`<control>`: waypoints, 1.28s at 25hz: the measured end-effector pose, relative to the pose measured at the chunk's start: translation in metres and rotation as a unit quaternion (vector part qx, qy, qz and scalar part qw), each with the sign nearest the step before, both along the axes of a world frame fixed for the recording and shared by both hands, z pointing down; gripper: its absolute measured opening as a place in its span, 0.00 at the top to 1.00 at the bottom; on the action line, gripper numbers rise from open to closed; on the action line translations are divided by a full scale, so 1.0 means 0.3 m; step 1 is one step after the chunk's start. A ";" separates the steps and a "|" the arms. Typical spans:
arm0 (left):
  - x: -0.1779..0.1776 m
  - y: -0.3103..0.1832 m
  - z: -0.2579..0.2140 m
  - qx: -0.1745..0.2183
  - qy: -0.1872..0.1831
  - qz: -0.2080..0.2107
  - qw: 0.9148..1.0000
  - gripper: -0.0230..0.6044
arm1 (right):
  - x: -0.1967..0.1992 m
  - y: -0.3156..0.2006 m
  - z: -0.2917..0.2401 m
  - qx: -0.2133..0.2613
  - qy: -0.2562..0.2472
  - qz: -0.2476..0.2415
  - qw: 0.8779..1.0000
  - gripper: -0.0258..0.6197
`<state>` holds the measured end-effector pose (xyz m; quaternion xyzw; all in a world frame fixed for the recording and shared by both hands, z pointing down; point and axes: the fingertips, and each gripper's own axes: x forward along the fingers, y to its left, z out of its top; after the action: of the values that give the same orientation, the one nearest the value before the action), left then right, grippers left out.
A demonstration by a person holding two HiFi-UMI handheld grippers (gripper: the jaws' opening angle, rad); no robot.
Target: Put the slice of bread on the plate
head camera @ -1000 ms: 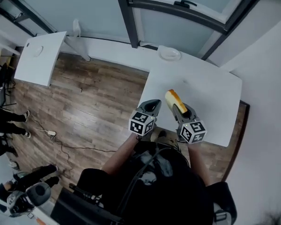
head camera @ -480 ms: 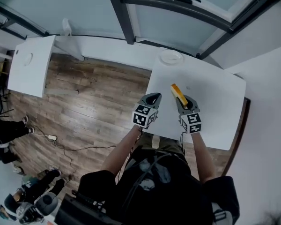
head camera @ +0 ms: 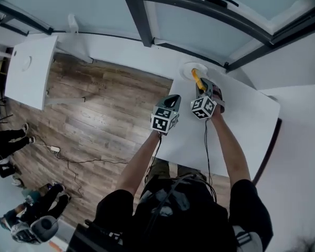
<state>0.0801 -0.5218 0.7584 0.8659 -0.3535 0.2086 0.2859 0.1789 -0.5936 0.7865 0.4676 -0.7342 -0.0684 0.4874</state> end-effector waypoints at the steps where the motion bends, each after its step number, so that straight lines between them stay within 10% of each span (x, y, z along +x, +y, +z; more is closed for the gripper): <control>1: 0.004 -0.012 0.006 -0.002 0.001 -0.003 1.000 0.95 | 0.002 -0.047 0.031 0.003 0.037 -0.013 0.999 0.81; 9: -0.022 0.060 0.039 -0.032 0.005 -0.004 0.999 0.95 | -0.033 -0.171 0.187 -0.025 0.175 -0.095 0.980 0.81; 15: -0.034 0.097 0.065 -0.048 0.008 -0.007 0.999 0.95 | -0.102 -0.063 0.236 -0.175 0.071 -0.109 0.976 0.51; 24: 0.006 0.123 0.023 -0.047 0.015 0.013 0.999 0.95 | -0.038 0.124 0.082 -0.174 -0.086 -0.022 0.981 0.51; 32: 0.019 0.188 -0.194 0.003 0.054 0.013 0.998 0.95 | 0.076 0.363 -0.318 -0.042 -0.299 0.129 0.945 0.89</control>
<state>0.0857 -0.4655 0.7001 0.8811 -0.3274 0.1642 0.2992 0.2018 -0.4848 0.6911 0.5369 -0.7815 0.1687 0.2694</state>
